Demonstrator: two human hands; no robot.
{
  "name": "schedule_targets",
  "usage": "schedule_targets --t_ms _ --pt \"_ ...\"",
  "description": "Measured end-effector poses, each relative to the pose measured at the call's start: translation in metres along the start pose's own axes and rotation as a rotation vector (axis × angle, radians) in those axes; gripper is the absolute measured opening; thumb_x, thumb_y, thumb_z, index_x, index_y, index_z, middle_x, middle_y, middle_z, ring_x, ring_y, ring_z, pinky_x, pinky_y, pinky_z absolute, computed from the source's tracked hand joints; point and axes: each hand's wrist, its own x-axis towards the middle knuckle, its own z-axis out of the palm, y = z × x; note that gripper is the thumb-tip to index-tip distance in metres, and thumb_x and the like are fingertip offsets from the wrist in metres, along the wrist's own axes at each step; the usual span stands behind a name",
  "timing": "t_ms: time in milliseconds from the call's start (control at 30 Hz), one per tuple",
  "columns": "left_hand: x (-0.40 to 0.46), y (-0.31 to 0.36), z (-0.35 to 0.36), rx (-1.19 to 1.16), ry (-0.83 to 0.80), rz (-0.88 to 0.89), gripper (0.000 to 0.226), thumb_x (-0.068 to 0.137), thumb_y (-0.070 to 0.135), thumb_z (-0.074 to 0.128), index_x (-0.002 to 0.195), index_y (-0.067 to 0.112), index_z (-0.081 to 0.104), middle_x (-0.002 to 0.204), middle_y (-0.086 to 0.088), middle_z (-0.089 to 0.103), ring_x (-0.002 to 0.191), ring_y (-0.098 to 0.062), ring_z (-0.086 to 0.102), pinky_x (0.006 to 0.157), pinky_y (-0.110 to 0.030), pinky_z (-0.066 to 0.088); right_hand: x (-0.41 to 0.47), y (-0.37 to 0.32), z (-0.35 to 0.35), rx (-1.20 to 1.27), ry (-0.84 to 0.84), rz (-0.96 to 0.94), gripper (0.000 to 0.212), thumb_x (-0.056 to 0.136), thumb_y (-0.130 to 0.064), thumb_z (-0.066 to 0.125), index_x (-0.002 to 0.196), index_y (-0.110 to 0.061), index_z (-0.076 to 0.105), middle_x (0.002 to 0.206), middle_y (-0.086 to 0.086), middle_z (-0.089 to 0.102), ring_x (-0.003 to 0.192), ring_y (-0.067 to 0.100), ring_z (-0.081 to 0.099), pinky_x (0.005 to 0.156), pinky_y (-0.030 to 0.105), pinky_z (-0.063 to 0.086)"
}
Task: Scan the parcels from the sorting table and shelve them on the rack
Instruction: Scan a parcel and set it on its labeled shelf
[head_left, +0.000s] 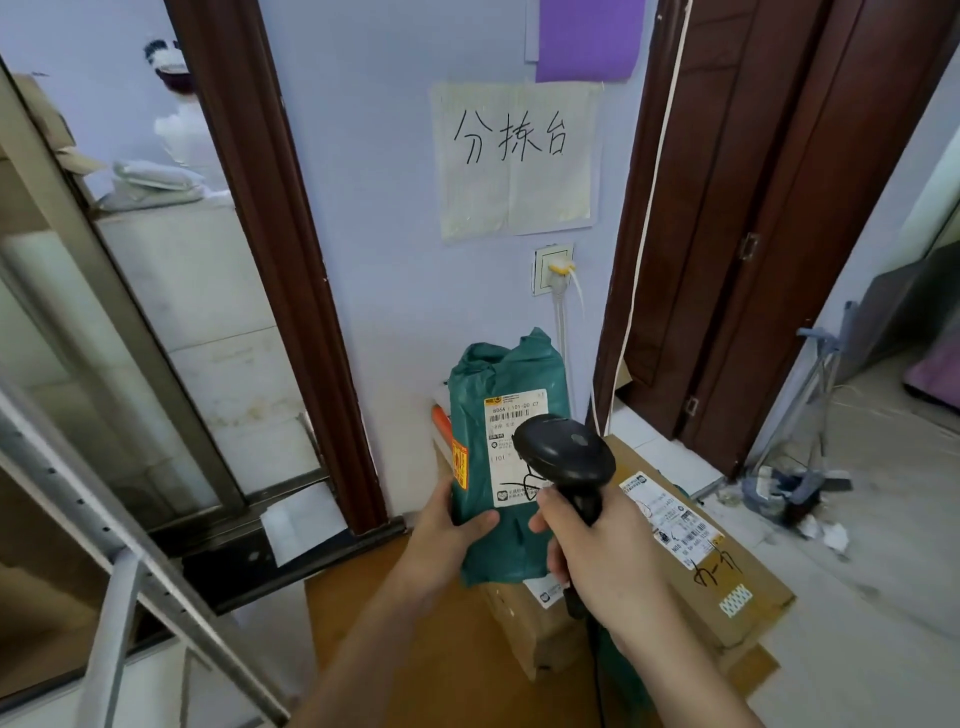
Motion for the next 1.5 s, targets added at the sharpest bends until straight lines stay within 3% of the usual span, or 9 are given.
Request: schedule_targets --t_ms 133,333,533,667,767,933,1167,1300,1500 --pt "-0.006 -0.008 -0.006 -0.010 -0.023 -0.021 0.048 0.093 0.003 0.074 0.135 0.015 0.054 0.128 -0.005 0.074 0.112 -0.021 0.075 0.086 -0.033 0.063 -0.014 -0.003 0.007 -0.022 0.013 -0.012 0.017 0.096 -0.023 0.062 0.085 -0.009 0.063 0.061 -0.001 0.068 0.042 0.011 0.057 0.044 0.021 0.046" --pt "-0.020 -0.031 -0.011 -0.016 0.004 -0.070 0.054 0.093 0.007 0.077 0.140 0.020 0.054 0.133 -0.001 0.072 0.113 -0.016 0.075 0.087 -0.032 0.063 -0.039 0.005 0.014 -0.108 -0.030 0.021 0.026 0.097 -0.027 0.060 0.085 -0.004 0.066 0.049 -0.008 0.062 0.040 0.006 0.056 0.044 0.013 0.044" --pt "-0.056 -0.038 -0.016 -0.145 0.082 -0.045 0.061 0.086 0.019 0.078 0.142 0.017 0.054 0.132 -0.004 0.074 0.114 -0.025 0.075 0.087 -0.037 0.064 -0.067 0.009 0.009 -0.088 -0.076 0.033 0.018 0.096 -0.024 0.062 0.085 -0.009 0.062 0.061 0.004 0.068 0.043 0.014 0.058 0.046 0.024 0.048" --pt "-0.093 -0.038 -0.010 -0.231 0.212 -0.042 0.035 0.102 0.016 0.065 0.135 0.020 0.056 0.130 -0.007 0.074 0.104 -0.019 0.078 0.076 -0.030 0.064 -0.090 0.015 -0.001 -0.072 -0.188 0.024 0.011 0.096 -0.024 0.062 0.091 -0.015 0.059 0.074 0.006 0.071 0.044 0.013 0.057 0.046 0.022 0.047" --pt "-0.131 -0.043 0.000 -0.278 0.309 -0.054 0.024 0.109 0.024 0.054 0.132 0.030 0.060 0.123 -0.001 0.078 0.105 -0.020 0.078 0.079 -0.037 0.065 -0.113 0.022 -0.015 -0.127 -0.327 -0.025 0.014 0.097 -0.025 0.061 0.088 -0.015 0.057 0.066 0.004 0.065 0.044 0.011 0.056 0.047 0.021 0.047" --pt "-0.213 -0.074 0.027 -0.227 0.499 -0.076 0.031 0.108 0.042 0.052 0.135 0.028 0.061 0.122 -0.003 0.078 0.109 -0.024 0.077 0.099 -0.048 0.061 -0.163 0.045 -0.044 -0.155 -0.539 -0.064 0.015 0.096 -0.024 0.063 0.085 -0.015 0.058 0.053 0.001 0.059 0.043 0.012 0.056 0.049 0.025 0.048" --pt "-0.336 -0.115 0.049 -0.247 0.679 -0.047 0.037 0.106 0.027 0.062 0.135 0.005 0.061 0.116 -0.018 0.078 0.106 -0.036 0.077 0.086 -0.045 0.065 -0.242 0.066 -0.059 -0.143 -0.768 -0.047 0.018 0.096 -0.024 0.065 0.082 -0.014 0.058 0.050 0.000 0.057 0.042 0.012 0.054 0.048 0.025 0.046" --pt "-0.400 -0.119 0.039 -0.249 0.812 -0.008 0.037 0.100 0.024 0.069 0.131 0.003 0.062 0.111 -0.018 0.079 0.100 -0.036 0.078 0.083 -0.044 0.065 -0.278 0.058 -0.044 -0.107 -0.889 -0.087 0.016 0.096 -0.022 0.064 0.086 -0.011 0.058 0.051 0.000 0.056 0.040 0.010 0.051 0.044 0.021 0.043" --pt "-0.501 -0.118 0.003 -0.306 1.067 0.079 0.046 0.095 0.027 0.076 0.132 0.006 0.059 0.114 -0.016 0.079 0.102 -0.036 0.078 0.090 -0.050 0.063 -0.339 0.031 0.001 -0.081 -1.077 -0.138 0.014 0.096 -0.018 0.063 0.090 -0.006 0.058 0.055 0.007 0.055 0.042 0.017 0.050 0.043 0.024 0.043"
